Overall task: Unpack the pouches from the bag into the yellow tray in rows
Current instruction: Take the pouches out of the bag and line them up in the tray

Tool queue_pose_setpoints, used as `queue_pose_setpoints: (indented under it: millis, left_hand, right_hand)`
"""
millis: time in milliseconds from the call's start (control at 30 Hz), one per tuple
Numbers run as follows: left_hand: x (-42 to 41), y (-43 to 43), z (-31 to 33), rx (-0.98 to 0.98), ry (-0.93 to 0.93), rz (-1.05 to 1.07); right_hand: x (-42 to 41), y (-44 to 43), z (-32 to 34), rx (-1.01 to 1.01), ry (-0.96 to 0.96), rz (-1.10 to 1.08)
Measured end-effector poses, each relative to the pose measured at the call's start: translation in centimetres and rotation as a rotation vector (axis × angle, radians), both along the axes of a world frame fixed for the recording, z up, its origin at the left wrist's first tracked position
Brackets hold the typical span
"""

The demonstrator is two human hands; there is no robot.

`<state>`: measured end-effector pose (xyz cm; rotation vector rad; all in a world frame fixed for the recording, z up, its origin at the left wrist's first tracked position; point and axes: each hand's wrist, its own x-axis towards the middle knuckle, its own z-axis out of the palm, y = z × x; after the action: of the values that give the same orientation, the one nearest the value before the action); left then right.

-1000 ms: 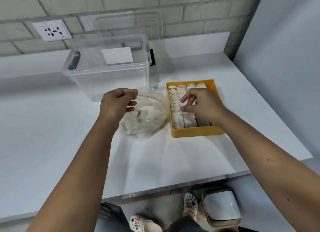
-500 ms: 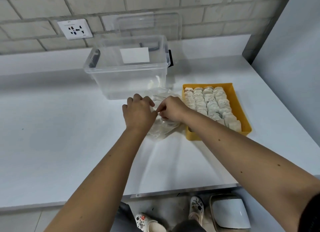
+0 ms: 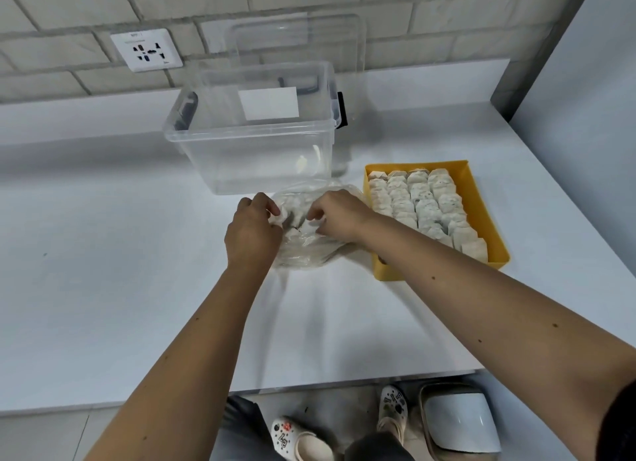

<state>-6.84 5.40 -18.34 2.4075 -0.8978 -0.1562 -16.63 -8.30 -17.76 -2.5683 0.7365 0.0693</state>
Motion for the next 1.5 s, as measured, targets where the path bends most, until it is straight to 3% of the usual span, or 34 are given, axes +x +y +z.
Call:
queue_pose_setpoints:
  millis: [133,400,533,600,700,800,933,1000,1100,1300,1500]
  left_hand:
    - [0.1,-0.1,0.0,-0.039,0.003,-0.027]
    - [0.6,0.2,-0.1,-0.014,0.027,-0.058]
    - [0.7,0.2,0.4,0.089,0.003,-0.022]
    - [0.8,0.2,0.8,0.093,0.005,-0.001]
    - [0.6,0.1,1.8,-0.06,0.052,0.038]
    - [-0.5,-0.3,3.3,-0.17,0.259,0.05]
    - [-1.8,-1.1,4.8,-0.293,0.736,0.073]
    - [-1.7,-1.3,4.5,-0.354,0.814,0.099]
    - [-0.9,-0.8,3.9,-0.408,0.719,0.154]
    - [0.4,0.2,3.2,-0.411,0.644,0.193]
    - [1.1,0.7,3.3,-0.475,0.741,0.181]
  right_hand:
    - [1.6,0.8,-0.7,0.1,-0.027,0.039]
    - [3.8,1.3,-2.1,-0.155,-0.02,0.014]
    - [2.6,0.8,-0.7,-0.226,-0.027,0.055]
    - [1.2,0.0,0.7,-0.16,-0.106,0.067]
    - [-1.2,-1.0,2.7,0.024,-0.308,-0.023]
    - [-2.1,-0.7,3.0,0.099,-0.504,-0.116]
    - [-1.9,0.3,2.5,0.164,-0.64,-0.157]
    - [-1.7,0.7,2.3,0.203,-0.637,-0.139]
    - [-1.2,0.4,1.4,0.267,-0.537,-0.169]
    - [2.3,1.0,-1.7,0.0,-0.097,-0.061]
    - [2.7,1.3,-2.3,-0.076,-0.108,-0.053]
